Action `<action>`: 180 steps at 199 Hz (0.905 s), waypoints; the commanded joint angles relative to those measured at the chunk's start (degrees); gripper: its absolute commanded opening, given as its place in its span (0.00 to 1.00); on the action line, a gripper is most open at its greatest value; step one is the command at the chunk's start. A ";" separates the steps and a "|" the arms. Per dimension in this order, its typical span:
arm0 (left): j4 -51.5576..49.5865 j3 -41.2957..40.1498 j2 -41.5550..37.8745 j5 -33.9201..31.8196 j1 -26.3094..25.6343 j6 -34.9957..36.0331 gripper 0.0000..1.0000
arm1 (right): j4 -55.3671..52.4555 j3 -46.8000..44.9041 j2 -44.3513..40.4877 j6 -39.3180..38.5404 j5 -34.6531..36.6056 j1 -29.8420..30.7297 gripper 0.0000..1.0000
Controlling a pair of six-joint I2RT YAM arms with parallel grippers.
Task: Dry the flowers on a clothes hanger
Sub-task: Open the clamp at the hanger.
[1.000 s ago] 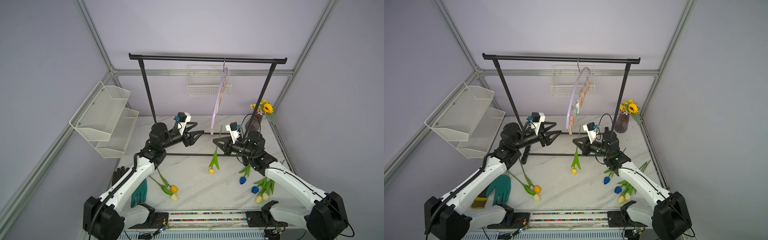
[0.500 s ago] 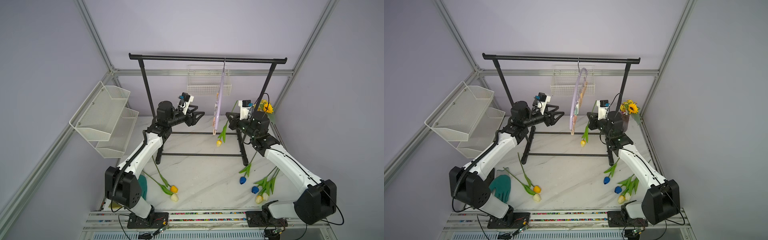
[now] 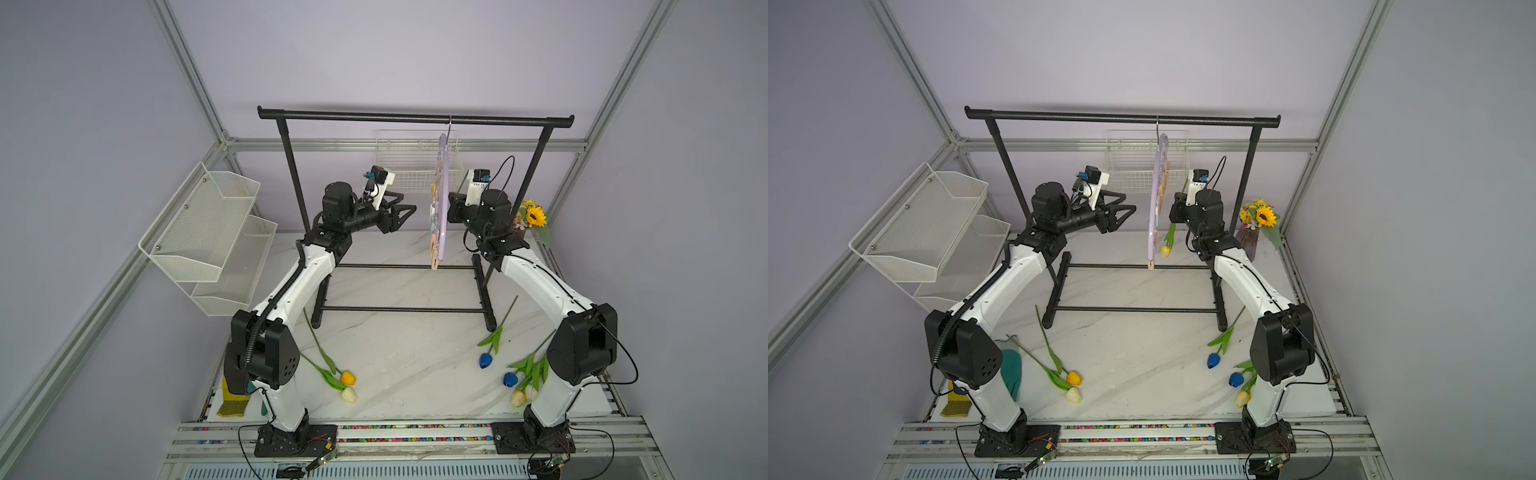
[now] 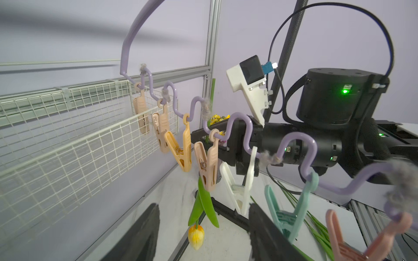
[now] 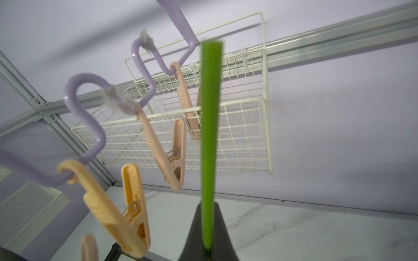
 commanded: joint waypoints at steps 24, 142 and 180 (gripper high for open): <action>-1.03 4.81 1.50 2.23 -2.48 1.26 0.63 | -0.20 6.49 3.95 -0.74 -3.34 -0.09 0.00; -3.38 3.86 -1.46 0.34 1.81 3.78 0.64 | -4.98 22.63 14.04 -0.13 -20.34 0.04 0.00; -5.34 5.69 -0.51 0.51 2.84 5.09 0.64 | -5.40 26.99 17.19 0.35 -27.17 -0.02 0.00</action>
